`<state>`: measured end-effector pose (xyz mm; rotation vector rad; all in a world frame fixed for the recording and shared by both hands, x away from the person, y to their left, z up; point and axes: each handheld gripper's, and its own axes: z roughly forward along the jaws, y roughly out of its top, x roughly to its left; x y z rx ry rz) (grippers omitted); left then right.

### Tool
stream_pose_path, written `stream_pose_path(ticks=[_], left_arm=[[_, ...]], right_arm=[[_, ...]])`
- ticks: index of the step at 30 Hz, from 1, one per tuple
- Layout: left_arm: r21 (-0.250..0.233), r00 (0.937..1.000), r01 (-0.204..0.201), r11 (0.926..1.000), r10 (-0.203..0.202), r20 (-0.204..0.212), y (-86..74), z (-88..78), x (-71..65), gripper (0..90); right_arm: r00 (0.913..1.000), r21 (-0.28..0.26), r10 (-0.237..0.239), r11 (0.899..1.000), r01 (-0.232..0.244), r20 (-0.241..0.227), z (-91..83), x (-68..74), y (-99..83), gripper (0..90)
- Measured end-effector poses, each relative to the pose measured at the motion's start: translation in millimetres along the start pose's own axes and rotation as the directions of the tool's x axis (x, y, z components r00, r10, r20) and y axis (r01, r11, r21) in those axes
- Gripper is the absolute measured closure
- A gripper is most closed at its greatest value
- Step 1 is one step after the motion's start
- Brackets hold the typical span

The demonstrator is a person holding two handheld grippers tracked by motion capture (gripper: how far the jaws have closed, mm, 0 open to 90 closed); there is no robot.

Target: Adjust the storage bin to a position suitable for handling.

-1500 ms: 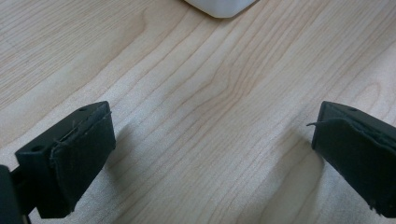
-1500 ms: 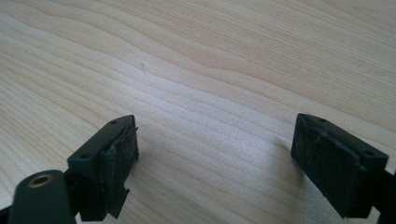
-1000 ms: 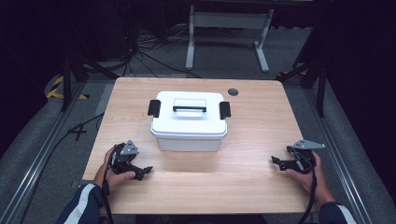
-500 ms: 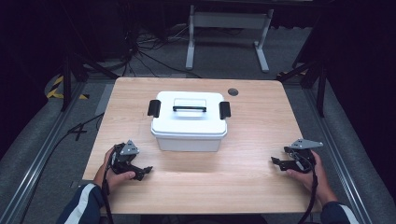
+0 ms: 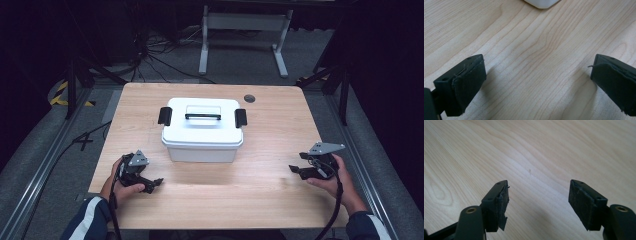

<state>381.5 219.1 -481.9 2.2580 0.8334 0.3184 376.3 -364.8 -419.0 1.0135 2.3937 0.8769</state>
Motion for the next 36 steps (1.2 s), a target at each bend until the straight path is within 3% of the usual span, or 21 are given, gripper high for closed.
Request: stream_pose_path(ticks=[10, 21, 30, 36], left_arm=[[0.0, 1.0, 0.0, 1.0, 0.0, 0.0, 0.0, 0.0, 0.0, 0.5], [-0.003, 1.0, 0.002, 1.0, -0.002, 0.0, -0.4, 0.0, -0.1, 0.6], [-0.002, 1.0, 0.002, 1.0, -0.002, 0.0, -0.3, -0.1, -0.1, 0.6], [-0.005, 1.0, 0.002, 1.0, -0.002, 0.001, -0.5, 0.2, -0.1, 0.5]], right_arm=[[0.9974, -0.022, -0.07, 0.997, 0.069, -0.019, -15.5, 0.7, 35.2, 37.3], [0.9858, -0.043, -0.165, 0.986, 0.163, -0.033, -30.5, 7.1, 80.2, 40.8], [0.9721, -0.028, -0.227, 0.974, 0.226, -0.06, -30.3, 14.6, 113.6, 41.5], [0.9528, -0.024, -0.294, 0.956, 0.293, -0.077, -30.6, 20.9, 139.0, 40.7]])
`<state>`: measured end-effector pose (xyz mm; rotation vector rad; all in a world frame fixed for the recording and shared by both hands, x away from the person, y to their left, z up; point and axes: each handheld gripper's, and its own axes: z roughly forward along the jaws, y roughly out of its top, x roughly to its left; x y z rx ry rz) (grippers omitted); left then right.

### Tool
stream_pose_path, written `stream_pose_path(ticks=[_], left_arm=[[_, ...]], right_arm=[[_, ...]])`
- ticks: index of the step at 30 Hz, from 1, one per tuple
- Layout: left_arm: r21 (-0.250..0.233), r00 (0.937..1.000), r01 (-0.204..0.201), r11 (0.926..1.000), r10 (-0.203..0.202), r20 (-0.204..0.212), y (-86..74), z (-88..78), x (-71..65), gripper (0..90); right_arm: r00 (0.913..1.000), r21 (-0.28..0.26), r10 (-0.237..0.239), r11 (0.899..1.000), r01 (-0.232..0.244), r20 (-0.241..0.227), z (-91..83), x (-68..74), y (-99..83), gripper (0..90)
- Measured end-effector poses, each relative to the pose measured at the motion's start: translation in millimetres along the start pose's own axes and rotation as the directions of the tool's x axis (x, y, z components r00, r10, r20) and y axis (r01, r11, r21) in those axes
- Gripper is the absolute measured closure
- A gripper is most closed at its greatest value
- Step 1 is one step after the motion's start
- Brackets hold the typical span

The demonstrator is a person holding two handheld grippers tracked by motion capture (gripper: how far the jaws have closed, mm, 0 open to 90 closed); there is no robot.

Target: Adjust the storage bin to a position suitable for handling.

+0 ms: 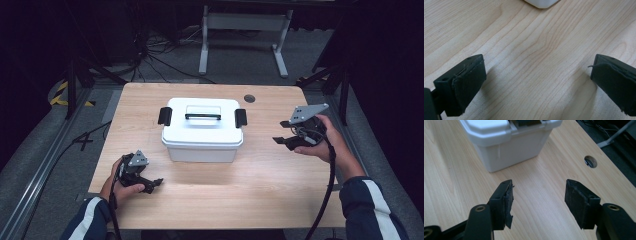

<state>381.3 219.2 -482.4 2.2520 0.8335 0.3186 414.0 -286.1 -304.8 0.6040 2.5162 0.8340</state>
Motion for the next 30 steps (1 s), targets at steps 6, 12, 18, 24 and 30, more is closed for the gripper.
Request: stream_pose_path(ticks=[6, 12, 18, 24, 30], left_arm=[[0.004, 1.0, 0.002, 1.0, -0.002, 0.002, 0.0, -0.3, -0.2, 0.5], [0.0, 1.0, 0.0, 1.0, 0.0, 0.0, 0.0, 0.0, 0.0, 0.5], [0.002, 1.0, -0.001, 1.0, 0.001, 0.0, 0.1, -0.1, 0.0, 0.5], [0.003, 1.0, 0.003, 1.0, -0.003, 0.002, 0.0, -0.2, -0.2, 0.5], [-0.002, 1.0, 0.0, 1.0, 0.0, 0.0, -0.1, 0.2, 0.0, 0.5]], right_arm=[[0.9986, -0.001, -0.052, 0.999, 0.052, -0.014, 1.2, 0.0, 22.8, 40.8], [0.9951, -0.005, -0.092, 0.996, 0.092, -0.035, 11.0, 1.4, 48.6, 40.6], [0.9922, -0.007, -0.109, 0.994, 0.109, -0.059, 24.2, 1.8, 72.5, 40.6], [0.9884, 0.004, -0.133, 0.991, 0.134, -0.073, 39.0, 3.5, 92.2, 40.6], [0.9845, 0.007, -0.157, 0.987, 0.158, -0.079, 51.1, 3.4, 109.4, 41.7]])
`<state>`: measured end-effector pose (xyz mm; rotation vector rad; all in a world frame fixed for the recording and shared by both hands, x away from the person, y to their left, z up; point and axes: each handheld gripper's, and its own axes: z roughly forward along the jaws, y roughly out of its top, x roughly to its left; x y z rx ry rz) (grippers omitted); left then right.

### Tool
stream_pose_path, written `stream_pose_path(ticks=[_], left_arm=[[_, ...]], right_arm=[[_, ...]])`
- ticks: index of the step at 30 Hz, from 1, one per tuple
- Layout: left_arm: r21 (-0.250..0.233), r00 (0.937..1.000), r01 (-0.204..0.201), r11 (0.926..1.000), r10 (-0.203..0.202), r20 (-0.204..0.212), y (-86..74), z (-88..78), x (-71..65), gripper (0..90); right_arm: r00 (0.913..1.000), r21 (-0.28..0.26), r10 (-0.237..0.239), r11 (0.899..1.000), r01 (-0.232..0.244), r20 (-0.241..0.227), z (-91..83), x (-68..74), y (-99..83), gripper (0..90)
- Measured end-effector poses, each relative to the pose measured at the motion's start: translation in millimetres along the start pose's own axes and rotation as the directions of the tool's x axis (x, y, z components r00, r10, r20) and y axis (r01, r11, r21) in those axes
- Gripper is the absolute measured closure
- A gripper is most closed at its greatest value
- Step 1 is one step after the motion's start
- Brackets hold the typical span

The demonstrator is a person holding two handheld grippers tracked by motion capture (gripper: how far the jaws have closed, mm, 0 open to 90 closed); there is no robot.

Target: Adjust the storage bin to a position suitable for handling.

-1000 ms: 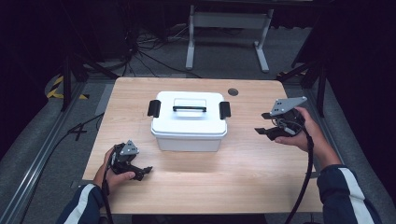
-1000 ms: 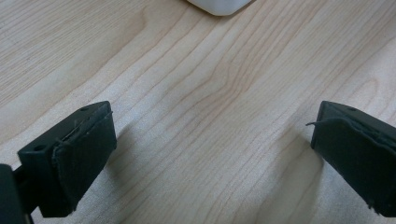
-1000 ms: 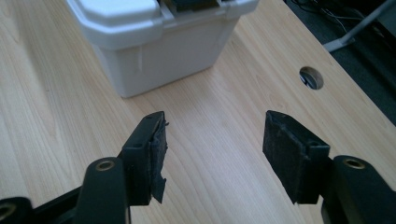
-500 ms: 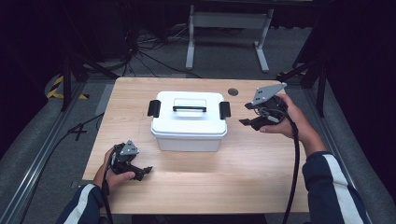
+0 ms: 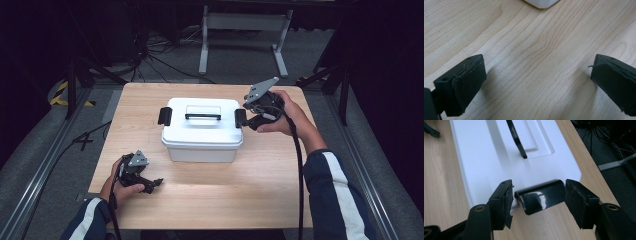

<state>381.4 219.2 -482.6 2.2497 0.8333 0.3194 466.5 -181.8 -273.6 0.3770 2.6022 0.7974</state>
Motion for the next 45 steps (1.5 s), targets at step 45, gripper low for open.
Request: stream_pose_path(ticks=[45], left_arm=[[0.003, 1.0, 0.0, 1.0, 0.0, 0.007, -0.7, -1.0, -0.3, 0.6]], right_arm=[[0.9772, 0.138, -0.198, 0.969, 0.207, -0.077, 64.4, 18.7, 71.3, 72.9]])
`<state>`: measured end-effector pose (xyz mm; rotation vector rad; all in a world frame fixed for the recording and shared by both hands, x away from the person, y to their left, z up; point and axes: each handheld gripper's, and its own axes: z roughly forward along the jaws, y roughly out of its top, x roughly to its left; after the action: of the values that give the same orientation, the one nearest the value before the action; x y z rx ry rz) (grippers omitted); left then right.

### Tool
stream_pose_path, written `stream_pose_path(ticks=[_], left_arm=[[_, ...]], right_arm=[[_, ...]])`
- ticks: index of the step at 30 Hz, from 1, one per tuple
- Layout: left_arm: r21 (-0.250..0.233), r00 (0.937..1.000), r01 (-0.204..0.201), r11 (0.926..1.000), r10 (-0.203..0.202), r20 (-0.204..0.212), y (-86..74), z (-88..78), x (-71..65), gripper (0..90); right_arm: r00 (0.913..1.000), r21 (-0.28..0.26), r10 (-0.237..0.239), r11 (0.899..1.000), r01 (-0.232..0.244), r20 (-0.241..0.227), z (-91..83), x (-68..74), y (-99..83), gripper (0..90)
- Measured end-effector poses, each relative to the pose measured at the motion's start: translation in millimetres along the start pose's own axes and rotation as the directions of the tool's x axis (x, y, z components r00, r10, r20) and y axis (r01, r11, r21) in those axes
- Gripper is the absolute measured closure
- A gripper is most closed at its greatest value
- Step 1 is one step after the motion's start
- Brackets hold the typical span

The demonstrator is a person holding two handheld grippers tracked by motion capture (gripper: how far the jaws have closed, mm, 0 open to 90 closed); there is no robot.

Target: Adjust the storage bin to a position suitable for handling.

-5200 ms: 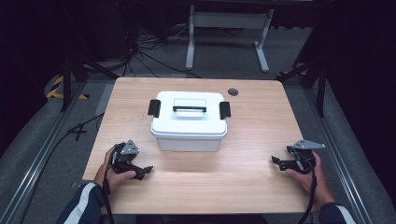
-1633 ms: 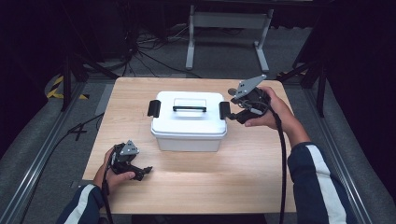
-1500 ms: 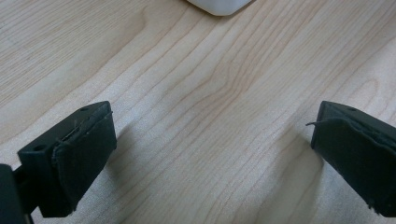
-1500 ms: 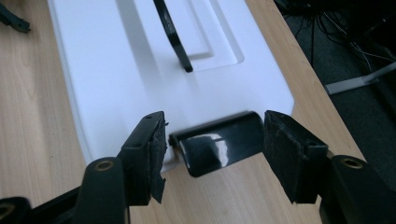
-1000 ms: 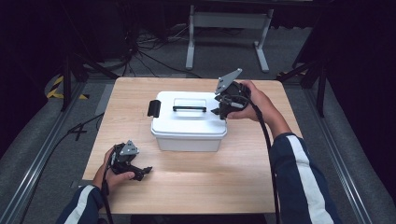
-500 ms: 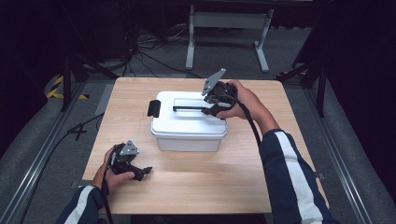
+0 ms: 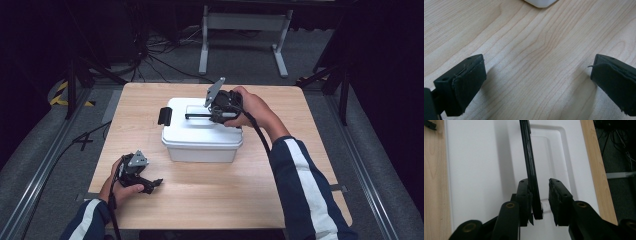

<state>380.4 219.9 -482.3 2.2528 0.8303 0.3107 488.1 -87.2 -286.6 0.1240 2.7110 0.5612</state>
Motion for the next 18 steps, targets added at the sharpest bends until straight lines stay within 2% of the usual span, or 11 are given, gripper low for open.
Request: stream_pose_path(ticks=[3, 5, 8, 14, 18], left_arm=[[0.0, 1.0, 0.0, 1.0, 0.0, 0.0, 0.0, 0.0, 0.0, 0.6], [0.0, 1.0, 0.0, 1.0, 0.0, 0.0, 0.0, 0.0, 0.0, 0.6], [0.0, 1.0, 0.0, 1.0, 0.0, 0.0, 0.0, 0.0, 0.0, 0.6], [0.0, 1.0, 0.0, 1.0, 0.0, 0.0, 0.0, 0.0, 0.0, 0.6], [0.0, 1.0, 0.0, 1.0, 0.0, 0.0, 0.0, 0.0, 0.0, 0.6]], right_arm=[[1.0, -0.001, -0.006, 1.0, 0.006, 0.004, 0.7, 1.5, 1.7, 75.4], [0.9996, -0.018, -0.019, 1.0, 0.02, 0.019, 0.6, 2.7, 3.8, 80.9], [0.9983, -0.025, -0.044, 0.999, 0.045, 0.037, 0.6, 3.1, 6.3, 82.1], [0.9968, -0.005, -0.066, 0.998, 0.066, 0.045, -0.4, 5.0, 7.9, 83.3], [0.995, -0.03, -0.082, 0.996, 0.084, 0.056, -1.4, 5.4, 9.0, 84.3]])
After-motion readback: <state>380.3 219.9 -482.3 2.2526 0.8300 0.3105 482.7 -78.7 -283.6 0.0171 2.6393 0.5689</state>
